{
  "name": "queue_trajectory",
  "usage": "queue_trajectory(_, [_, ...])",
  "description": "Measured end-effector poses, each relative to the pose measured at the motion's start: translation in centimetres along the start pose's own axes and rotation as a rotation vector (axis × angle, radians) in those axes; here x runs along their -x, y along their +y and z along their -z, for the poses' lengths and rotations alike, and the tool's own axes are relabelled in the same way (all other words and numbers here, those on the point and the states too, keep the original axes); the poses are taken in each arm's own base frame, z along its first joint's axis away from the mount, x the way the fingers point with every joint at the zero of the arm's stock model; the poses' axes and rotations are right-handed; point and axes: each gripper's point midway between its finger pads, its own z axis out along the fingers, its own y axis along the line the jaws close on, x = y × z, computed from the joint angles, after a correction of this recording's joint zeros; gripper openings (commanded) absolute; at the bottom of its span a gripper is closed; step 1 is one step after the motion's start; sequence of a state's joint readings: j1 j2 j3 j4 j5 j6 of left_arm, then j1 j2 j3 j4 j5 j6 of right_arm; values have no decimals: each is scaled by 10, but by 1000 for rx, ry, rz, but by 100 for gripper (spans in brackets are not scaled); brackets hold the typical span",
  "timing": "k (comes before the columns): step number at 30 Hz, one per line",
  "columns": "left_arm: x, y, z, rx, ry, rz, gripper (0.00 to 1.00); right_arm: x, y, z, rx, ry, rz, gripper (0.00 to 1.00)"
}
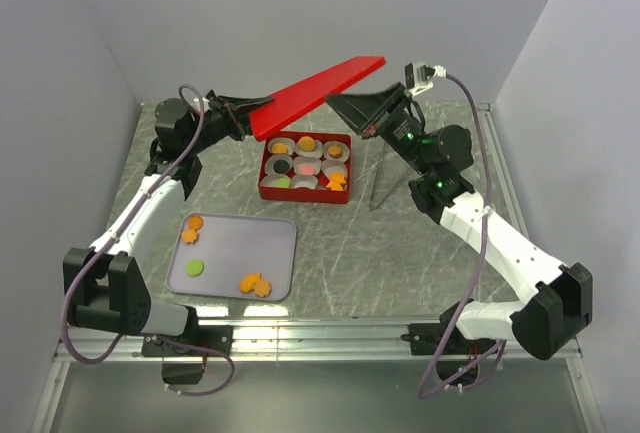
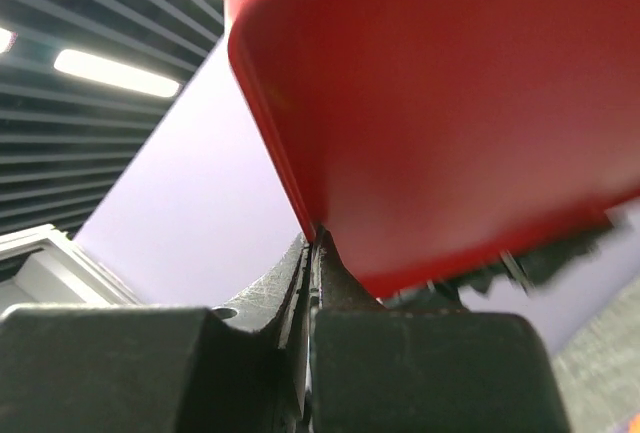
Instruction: Pack the cookies
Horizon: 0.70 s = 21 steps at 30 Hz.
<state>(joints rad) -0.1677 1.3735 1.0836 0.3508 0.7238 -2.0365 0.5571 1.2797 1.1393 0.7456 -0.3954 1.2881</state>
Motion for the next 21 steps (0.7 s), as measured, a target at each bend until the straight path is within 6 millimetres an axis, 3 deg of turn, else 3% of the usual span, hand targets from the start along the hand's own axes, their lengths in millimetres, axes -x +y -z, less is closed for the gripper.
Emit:
queue_trajectory(5, [6, -3, -2, -11, -5, -13, 0, -10, -15, 23, -54, 8, -1, 0])
queue_trajectory(11, [15, 2, -6, -1, 3, -14, 0, -22, -36, 39, -134, 35, -4, 3])
queue_trajectory(13, [18, 4, -7, 1, 9, -18, 0, -25, -40, 43, -168, 51, 2, 13])
queue_trajectory(16, [19, 3, -8, 1, 30, -33, 0, -33, -46, 53, -230, 85, 16, 44])
queue_trajectory(19, [19, -5, -9, -18, 44, -65, 0, -39, -52, 66, -296, 114, 23, 64])
queue_trajectory(21, [19, -11, -8, -32, 56, -90, 0, -43, -55, 74, -336, 131, 29, 69])
